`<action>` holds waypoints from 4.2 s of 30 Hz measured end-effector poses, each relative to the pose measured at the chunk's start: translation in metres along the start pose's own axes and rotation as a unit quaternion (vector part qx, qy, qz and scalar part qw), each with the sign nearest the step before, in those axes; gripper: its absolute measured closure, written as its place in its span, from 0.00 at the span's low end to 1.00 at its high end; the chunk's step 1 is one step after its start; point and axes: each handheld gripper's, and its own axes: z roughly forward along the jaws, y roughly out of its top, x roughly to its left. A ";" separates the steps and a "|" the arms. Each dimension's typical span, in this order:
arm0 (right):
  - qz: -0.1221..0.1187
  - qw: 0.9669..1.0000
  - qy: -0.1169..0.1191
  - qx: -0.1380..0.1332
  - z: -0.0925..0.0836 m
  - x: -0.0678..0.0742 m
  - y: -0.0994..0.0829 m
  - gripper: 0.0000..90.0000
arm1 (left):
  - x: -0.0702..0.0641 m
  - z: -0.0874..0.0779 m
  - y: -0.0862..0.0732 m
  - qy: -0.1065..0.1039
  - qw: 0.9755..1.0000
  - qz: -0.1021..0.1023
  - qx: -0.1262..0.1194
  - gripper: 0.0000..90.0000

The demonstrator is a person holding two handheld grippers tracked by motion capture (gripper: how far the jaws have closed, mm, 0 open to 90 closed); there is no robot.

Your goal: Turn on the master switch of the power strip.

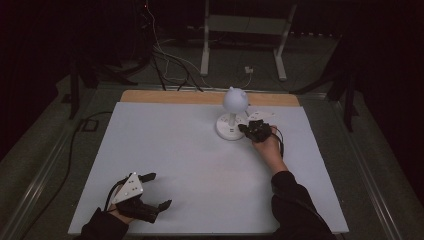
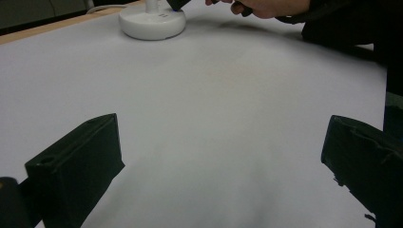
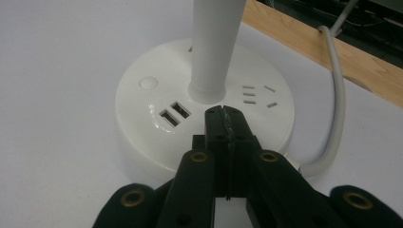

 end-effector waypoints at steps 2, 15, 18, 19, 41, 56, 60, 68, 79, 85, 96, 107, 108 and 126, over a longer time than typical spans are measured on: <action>-0.008 1.000 -0.008 0.005 0.001 0.003 0.001 1.00 | 0.000 0.000 0.000 0.000 1.000 -0.001 -0.001 0.00; -0.014 1.000 -0.025 -0.001 0.002 0.007 -0.002 1.00 | 0.000 0.000 0.000 0.000 1.000 -0.001 -0.002 0.00; -0.013 1.000 -0.024 -0.003 0.001 0.007 -0.002 1.00 | 0.000 0.000 0.000 0.000 1.000 0.000 0.000 0.00; -0.007 1.000 -0.020 -0.006 0.001 0.006 -0.003 1.00 | 0.000 0.000 0.000 0.001 1.000 0.000 0.000 0.00; 0.022 0.999 -0.014 -0.039 -0.013 -0.001 0.001 1.00 | 0.001 0.000 0.000 0.003 1.000 -0.005 -0.002 0.00; 0.065 0.996 0.035 -0.045 -0.027 0.010 0.013 0.27 | 0.001 0.000 0.000 0.004 1.000 -0.004 -0.003 0.00; 0.077 0.995 0.041 -0.039 -0.028 0.013 0.014 0.10 | 0.000 0.000 0.000 0.004 1.000 -0.003 -0.003 0.00; 0.070 0.994 0.065 -0.045 -0.038 0.020 0.016 0.00 | 0.000 0.000 0.000 0.004 1.000 -0.002 -0.003 0.00; 0.055 0.995 0.066 -0.056 -0.058 0.033 0.016 0.00 | 0.000 -0.001 0.001 0.004 1.000 -0.001 -0.003 0.00; 0.047 0.993 0.091 -0.055 -0.074 0.045 0.010 0.00 | 0.000 -0.001 0.001 0.004 1.000 0.000 -0.004 0.00; 0.038 0.993 0.101 -0.048 -0.092 0.053 -0.011 0.00 | 0.000 -0.001 0.001 0.003 1.000 0.000 -0.004 0.00; 0.029 0.994 0.107 -0.021 -0.105 0.065 -0.044 0.00 | 0.000 -0.002 0.001 0.003 1.000 0.001 -0.003 0.00; 0.026 0.994 0.105 -0.019 -0.107 0.068 -0.047 0.00 | 0.000 -0.002 0.001 0.003 1.000 0.001 -0.003 0.00; 0.013 0.995 0.098 0.003 -0.142 0.089 -0.090 0.00 | -0.001 -0.002 0.001 0.002 1.000 0.003 -0.003 0.00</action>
